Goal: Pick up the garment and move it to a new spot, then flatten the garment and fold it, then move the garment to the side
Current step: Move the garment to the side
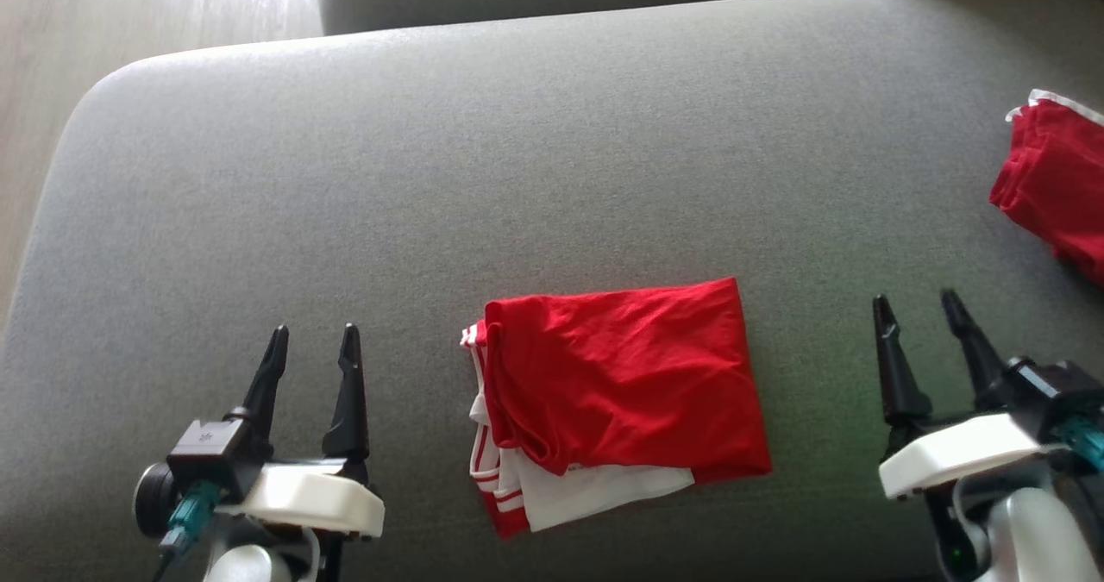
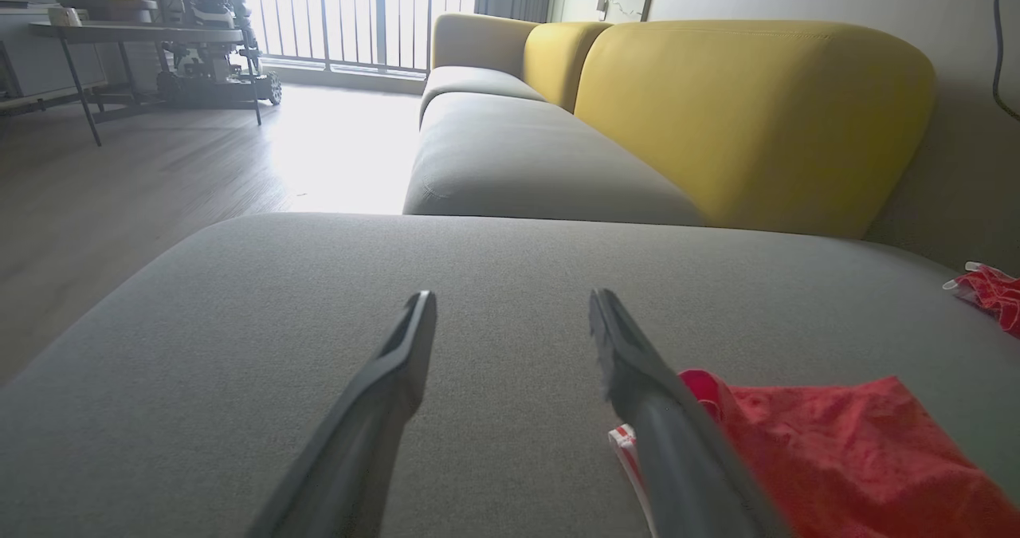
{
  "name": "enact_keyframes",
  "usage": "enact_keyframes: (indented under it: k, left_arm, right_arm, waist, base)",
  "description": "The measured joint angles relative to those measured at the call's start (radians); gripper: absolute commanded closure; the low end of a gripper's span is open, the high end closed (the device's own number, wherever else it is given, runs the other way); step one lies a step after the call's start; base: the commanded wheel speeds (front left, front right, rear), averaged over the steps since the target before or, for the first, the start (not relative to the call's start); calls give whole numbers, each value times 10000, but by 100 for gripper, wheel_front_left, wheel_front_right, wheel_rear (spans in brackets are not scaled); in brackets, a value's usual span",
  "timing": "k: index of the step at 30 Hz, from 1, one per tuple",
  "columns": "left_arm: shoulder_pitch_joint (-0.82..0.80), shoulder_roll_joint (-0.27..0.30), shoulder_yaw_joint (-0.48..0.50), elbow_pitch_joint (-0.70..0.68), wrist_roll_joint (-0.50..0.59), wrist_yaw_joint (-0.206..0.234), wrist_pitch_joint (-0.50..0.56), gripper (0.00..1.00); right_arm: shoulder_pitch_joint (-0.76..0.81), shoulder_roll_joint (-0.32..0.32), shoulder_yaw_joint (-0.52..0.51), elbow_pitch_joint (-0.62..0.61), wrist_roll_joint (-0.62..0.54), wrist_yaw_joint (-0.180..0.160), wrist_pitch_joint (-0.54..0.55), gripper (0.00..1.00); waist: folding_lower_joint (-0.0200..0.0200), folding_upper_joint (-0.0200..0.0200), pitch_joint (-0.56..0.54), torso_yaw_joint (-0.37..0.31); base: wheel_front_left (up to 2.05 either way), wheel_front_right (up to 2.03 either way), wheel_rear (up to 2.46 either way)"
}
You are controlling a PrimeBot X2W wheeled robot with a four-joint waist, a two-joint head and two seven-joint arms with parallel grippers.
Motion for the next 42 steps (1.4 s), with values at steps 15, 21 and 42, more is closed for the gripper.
enact_keyframes:
  k: [15,21,42]
  left_arm:
    - [-19,-2,-265,0,0,12,0,0]
    - [-100,-2,-274,2,0,12,0,0]
    - [-218,-2,-316,19,0,13,0,0]
  right_arm:
    - [-187,4,2176,2499,2194,0,430,0]
    - [-808,-2,2184,3248,2520,0,456,0]
    - [-1729,-73,2562,4918,2190,2,309,100]
  waist:
    - [0,0,480,611]
    - [0,0,628,816]
    - [0,0,740,874]
  base:
    - [0,0,0]
    - [0,0,0]
    - [0,0,0]
